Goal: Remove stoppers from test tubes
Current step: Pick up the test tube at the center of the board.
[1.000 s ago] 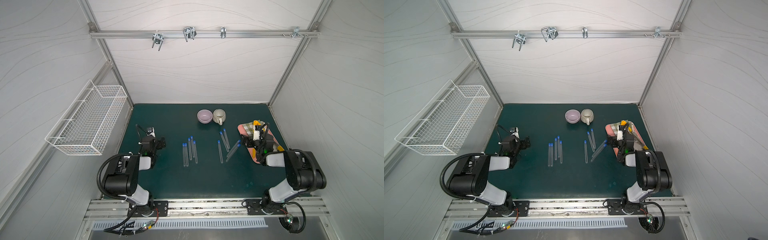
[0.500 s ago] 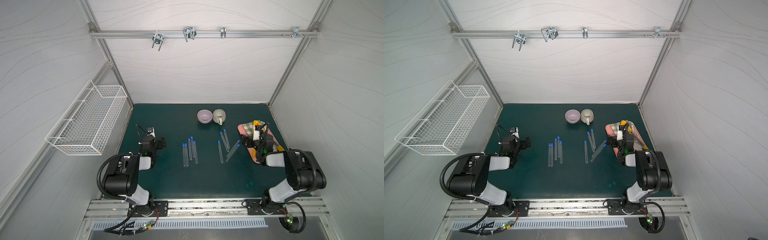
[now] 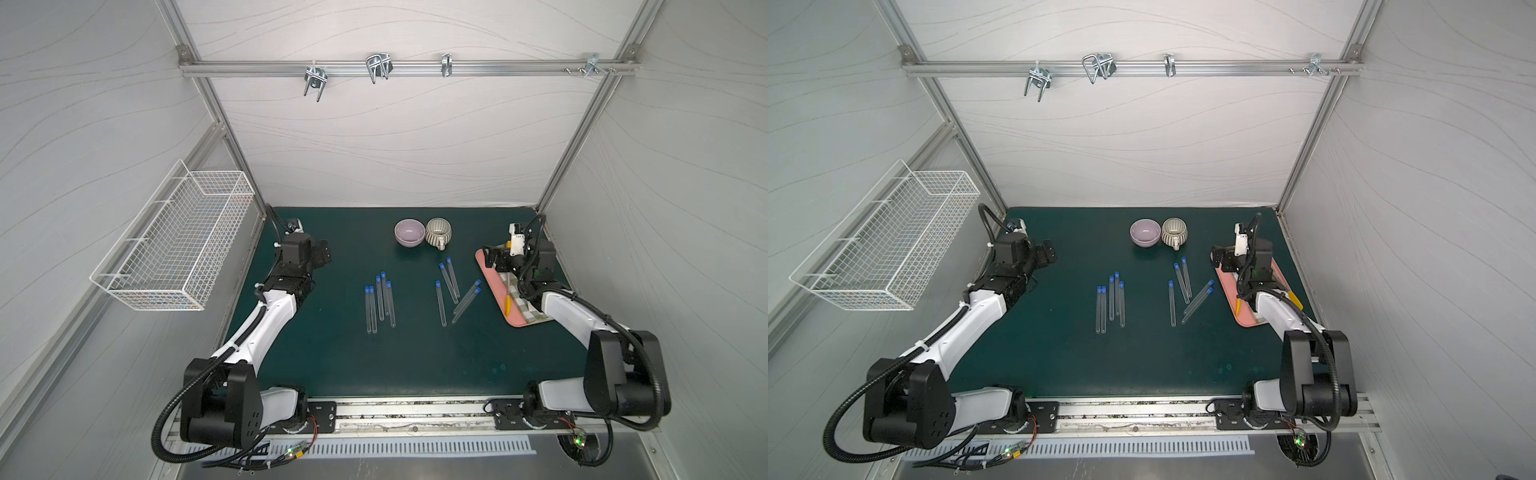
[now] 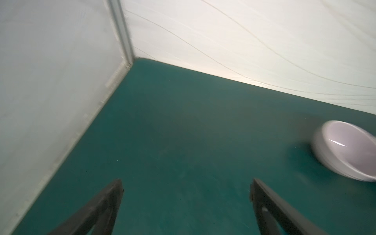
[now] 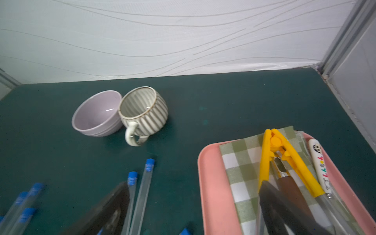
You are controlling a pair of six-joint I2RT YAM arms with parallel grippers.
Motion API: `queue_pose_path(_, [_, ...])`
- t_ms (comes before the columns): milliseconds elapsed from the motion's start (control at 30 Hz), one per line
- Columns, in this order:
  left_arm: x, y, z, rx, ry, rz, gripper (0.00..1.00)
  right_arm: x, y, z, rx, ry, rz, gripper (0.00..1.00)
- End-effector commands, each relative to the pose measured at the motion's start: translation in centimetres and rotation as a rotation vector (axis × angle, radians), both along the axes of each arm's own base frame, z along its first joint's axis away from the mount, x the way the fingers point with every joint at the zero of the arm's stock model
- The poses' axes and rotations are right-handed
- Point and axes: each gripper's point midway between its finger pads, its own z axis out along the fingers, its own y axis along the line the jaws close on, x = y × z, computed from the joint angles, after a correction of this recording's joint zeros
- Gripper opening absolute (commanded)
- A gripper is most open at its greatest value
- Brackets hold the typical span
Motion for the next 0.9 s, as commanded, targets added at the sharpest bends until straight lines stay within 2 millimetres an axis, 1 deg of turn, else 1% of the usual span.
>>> queue_pose_path(0, [-4.7, -3.3, -3.8, -0.181, 0.32, -0.065, 0.99, -3.6, 3.0, -0.4, 0.055, 0.193, 0.078, 0.99])
queue_pose_path(67, [-6.4, -5.4, -4.2, -0.235, 0.442, -0.155, 0.97, -5.1, 4.9, 0.0, 0.068, 0.284, 0.158, 0.99])
queue_pose_path(100, [-7.2, -6.3, -4.4, -0.231, 0.48, -0.195, 0.97, -6.0, 6.1, 0.1, 0.069, 0.331, 0.215, 0.99])
queue_pose_path(133, [-8.2, -6.9, -4.7, -0.214, 0.513, -0.212, 0.97, -6.9, 7.3, 0.1, 0.065, 0.373, 0.27, 0.99])
queue_pose_path(233, [-10.6, -7.9, -5.5, -0.172, 0.601, -0.243, 0.95, -9.1, 9.9, 0.7, 0.067, 0.413, 0.383, 0.99])
queue_pose_path(300, [-12.3, -8.3, -6.1, -0.132, 0.665, -0.254, 0.94, -10.5, 10.9, 0.9, 0.102, 0.427, 0.427, 0.99])
queue_pose_path(367, [-13.3, -8.5, -6.7, -0.106, 0.705, -0.257, 0.92, -11.7, 11.3, 0.9, 0.126, 0.445, 0.455, 0.99])
queue_pose_path(467, [-13.8, -8.8, -7.5, -0.111, 0.74, -0.269, 0.89, -13.3, 12.0, 0.8, 0.136, 0.471, 0.49, 0.99])
queue_pose_path(567, [-13.4, -9.6, -8.4, -0.111, 0.758, -0.29, 0.87, -14.2, 12.5, 0.3, 0.116, 0.477, 0.51, 0.99])
queue_pose_path(700, [-12.6, -10.9, -9.8, -0.114, 0.773, -0.314, 0.84, -14.7, 12.8, -0.5, 0.123, 0.492, 0.527, 0.99])
queue_pose_path(867, [-11.7, -12.4, -11.4, -0.101, 0.787, -0.323, 0.81, -14.8, 13.5, -0.7, 0.143, 0.483, 0.557, 0.98])
